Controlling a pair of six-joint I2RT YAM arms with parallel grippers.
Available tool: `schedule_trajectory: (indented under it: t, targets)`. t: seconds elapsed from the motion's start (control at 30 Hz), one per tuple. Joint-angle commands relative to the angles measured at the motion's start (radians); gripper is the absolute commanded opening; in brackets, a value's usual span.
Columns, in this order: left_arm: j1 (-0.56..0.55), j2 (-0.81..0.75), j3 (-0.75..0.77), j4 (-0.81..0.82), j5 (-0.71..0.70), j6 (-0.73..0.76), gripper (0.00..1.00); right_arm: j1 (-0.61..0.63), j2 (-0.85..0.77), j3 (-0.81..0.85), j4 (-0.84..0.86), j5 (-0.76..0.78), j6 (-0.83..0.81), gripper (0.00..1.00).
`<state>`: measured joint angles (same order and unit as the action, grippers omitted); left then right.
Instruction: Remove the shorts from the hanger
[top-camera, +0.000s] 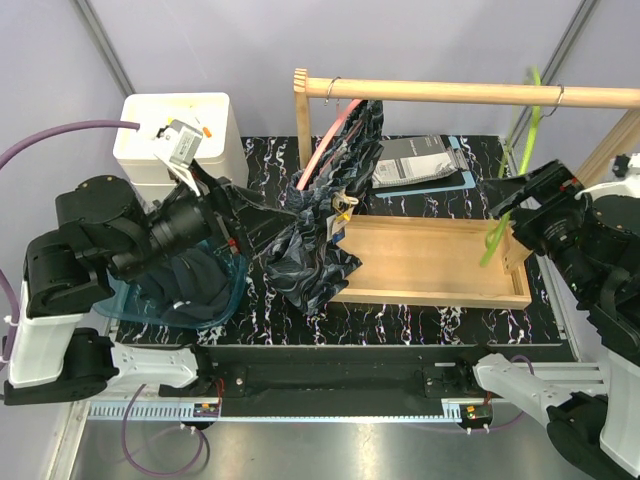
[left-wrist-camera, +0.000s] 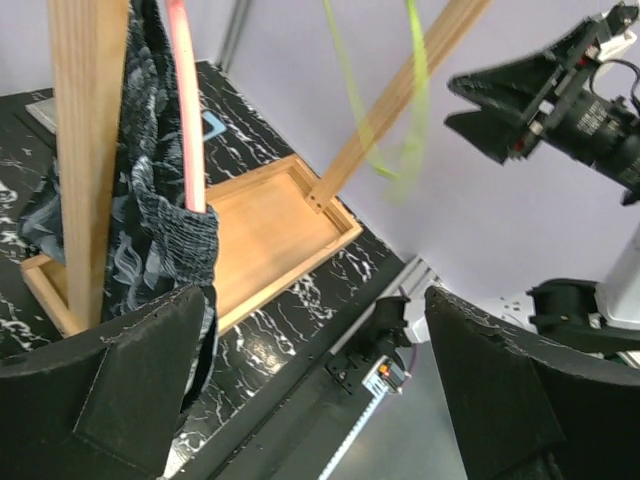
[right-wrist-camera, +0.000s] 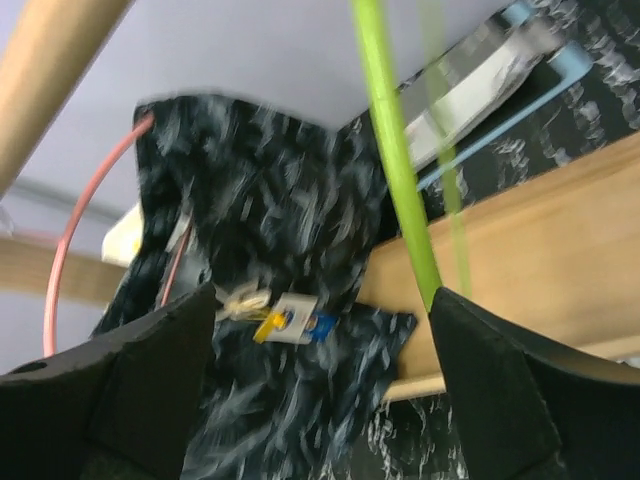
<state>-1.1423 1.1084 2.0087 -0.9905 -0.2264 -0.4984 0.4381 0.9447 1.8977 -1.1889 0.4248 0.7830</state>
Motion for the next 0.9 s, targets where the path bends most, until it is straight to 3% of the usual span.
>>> schedule_trajectory:
  t: [0.0, 0.2, 0.43, 0.87]
  targets:
    - [0.000, 0.048, 0.044, -0.039, -0.070, 0.050, 0.96, -0.004, 0.000, 0.021, -0.038, -0.335, -0.022, 0.98]
    - [0.009, 0.111, 0.047, -0.088, -0.166, 0.098, 0.97, -0.004, -0.026, 0.061, -0.037, -0.449, -0.051, 1.00]
    - [0.021, 0.157, 0.010, -0.091, -0.225, 0.101, 0.95, -0.004, -0.023, 0.198, -0.138, -0.455, -0.090, 1.00]
    - [0.036, 0.188, -0.079, 0.003, -0.257, 0.060, 0.63, -0.004, 0.166, 0.478, -0.077, -0.779, -0.240, 1.00]
